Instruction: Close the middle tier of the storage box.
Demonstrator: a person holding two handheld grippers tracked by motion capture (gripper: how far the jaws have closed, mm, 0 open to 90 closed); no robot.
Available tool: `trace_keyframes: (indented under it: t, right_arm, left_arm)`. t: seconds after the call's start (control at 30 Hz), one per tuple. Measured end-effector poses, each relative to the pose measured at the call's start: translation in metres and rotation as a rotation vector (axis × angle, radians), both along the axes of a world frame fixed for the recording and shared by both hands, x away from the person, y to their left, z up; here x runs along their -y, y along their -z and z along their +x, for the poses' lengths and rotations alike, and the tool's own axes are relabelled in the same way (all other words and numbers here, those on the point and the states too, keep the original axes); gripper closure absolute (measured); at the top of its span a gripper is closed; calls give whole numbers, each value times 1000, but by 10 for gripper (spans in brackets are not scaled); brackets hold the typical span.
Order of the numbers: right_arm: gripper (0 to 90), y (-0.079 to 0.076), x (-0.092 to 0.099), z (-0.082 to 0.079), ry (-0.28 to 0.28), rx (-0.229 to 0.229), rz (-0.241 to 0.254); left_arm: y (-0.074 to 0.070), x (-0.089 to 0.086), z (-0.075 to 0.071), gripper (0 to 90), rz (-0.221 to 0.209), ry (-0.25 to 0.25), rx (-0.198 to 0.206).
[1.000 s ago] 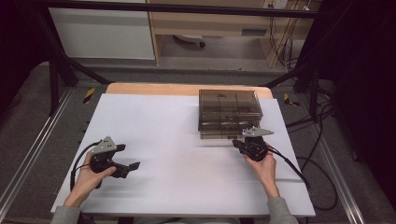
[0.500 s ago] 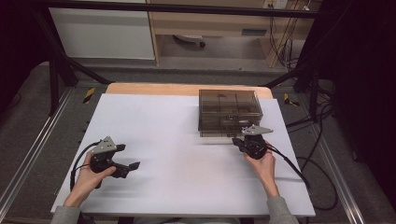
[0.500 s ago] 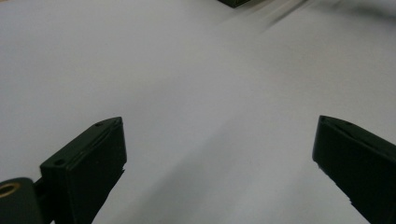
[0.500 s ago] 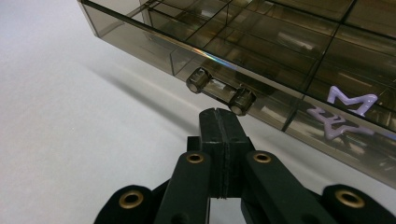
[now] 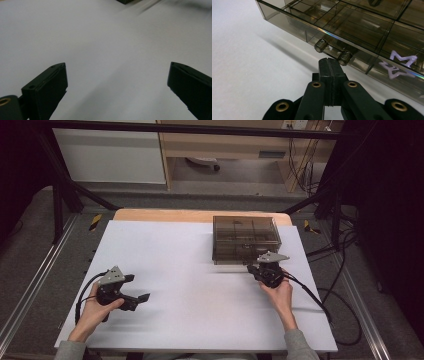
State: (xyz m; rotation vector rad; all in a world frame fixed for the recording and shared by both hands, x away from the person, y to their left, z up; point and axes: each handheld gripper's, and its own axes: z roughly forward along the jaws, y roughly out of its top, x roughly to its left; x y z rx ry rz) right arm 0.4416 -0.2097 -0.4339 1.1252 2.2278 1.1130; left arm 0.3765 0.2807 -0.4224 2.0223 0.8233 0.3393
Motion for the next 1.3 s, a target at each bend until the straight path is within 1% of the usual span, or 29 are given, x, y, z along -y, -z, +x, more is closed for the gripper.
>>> trace_keyframes:
  t: [0.67, 0.83, 1.3]
  right_arm:
    - [900, 0, -1, 9, 9, 24, -8]
    - [900, 1, -2, 11, 7, 22, -12]
    - [900, 1, -3, 17, 14, 35, -18]
  left_arm:
    - [0, 0, 0, 26, 2, -1, 0]
    - [0, 0, 0, 26, 3, -1, -1]
    - [1, -1, 0, 26, 5, -2, -1]
